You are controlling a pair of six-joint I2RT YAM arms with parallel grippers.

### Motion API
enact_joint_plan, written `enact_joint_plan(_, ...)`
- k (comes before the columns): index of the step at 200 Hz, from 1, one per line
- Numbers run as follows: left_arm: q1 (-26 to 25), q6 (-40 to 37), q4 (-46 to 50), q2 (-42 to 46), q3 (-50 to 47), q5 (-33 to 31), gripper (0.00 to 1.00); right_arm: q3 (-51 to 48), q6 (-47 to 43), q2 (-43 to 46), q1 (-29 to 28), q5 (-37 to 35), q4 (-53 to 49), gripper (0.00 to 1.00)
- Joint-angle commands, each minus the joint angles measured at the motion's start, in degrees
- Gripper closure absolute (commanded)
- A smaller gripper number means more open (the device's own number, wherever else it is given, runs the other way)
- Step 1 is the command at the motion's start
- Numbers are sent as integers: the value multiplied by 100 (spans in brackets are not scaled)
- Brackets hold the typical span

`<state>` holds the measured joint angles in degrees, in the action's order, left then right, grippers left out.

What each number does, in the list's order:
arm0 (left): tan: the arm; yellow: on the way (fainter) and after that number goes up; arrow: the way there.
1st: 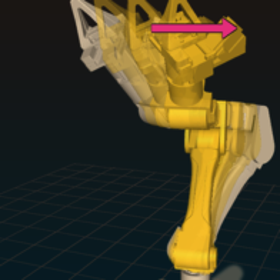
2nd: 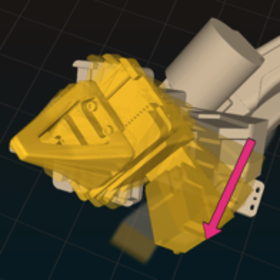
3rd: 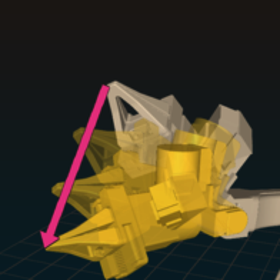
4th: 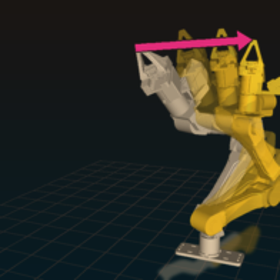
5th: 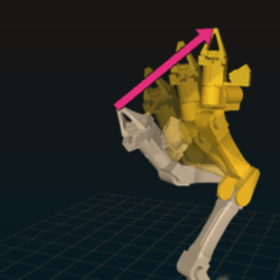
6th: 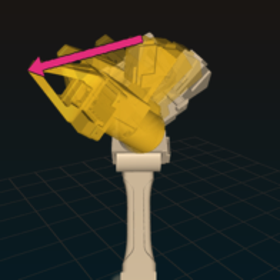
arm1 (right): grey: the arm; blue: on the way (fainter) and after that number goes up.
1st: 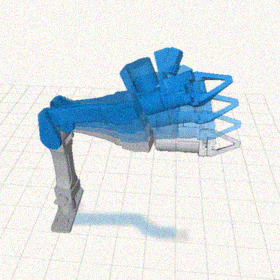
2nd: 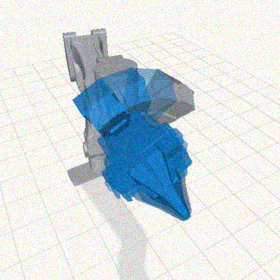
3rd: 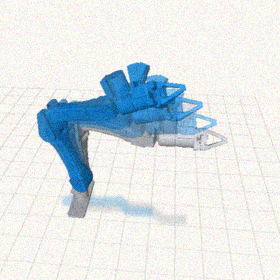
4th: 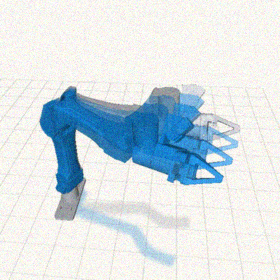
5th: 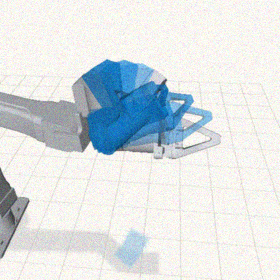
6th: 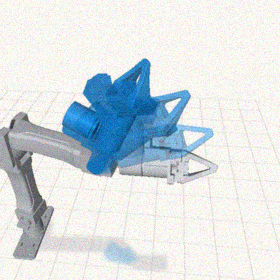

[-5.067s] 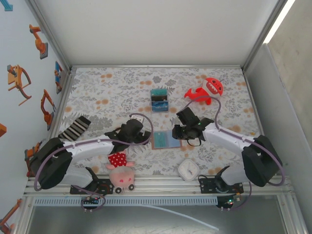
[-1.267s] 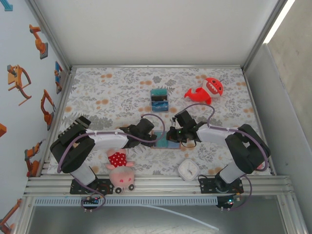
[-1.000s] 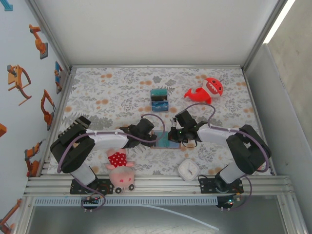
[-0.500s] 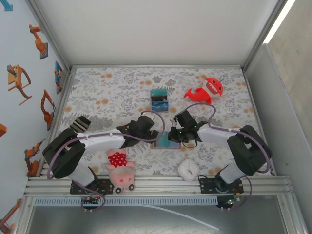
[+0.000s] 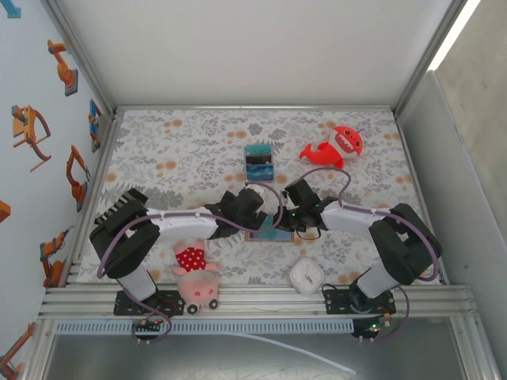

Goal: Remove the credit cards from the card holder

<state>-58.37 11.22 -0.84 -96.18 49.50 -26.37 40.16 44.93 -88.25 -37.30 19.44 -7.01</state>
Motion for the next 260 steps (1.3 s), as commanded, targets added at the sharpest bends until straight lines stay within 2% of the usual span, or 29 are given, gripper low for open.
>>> enact_joint_plan(1, -7, -129, 30, -119, 131, -140, 3, 132, -48, 88, 38, 7, 33, 100)
enact_joint_plan(90, -7, -16, 312, -243, 51, -193, 3, 82, 7, 146, 38, -41, 55, 100)
enact_joint_plan(129, -6, 55, 303, -249, 5, -189, 3, 38, 85, 181, 38, -67, 57, 91)
enact_joint_plan(155, -3, 107, 317, -254, -10, -185, 3, 3, 128, 306, 54, 1, 59, 76)
enact_joint_plan(178, -8, 152, 327, -265, -37, -167, 3, -24, 142, 575, 104, 59, 45, 71)
enact_joint_plan(216, -7, 187, 362, -290, -44, -146, 3, -67, 140, 868, 179, 43, -90, 71)
enact_joint_plan(232, -5, 196, 359, -295, -45, -126, 3, -109, 180, 836, 179, 51, -80, 78)
enact_joint_plan(260, -8, 205, 380, -316, -19, -114, 3, -203, 291, 659, 179, 192, 134, 78)
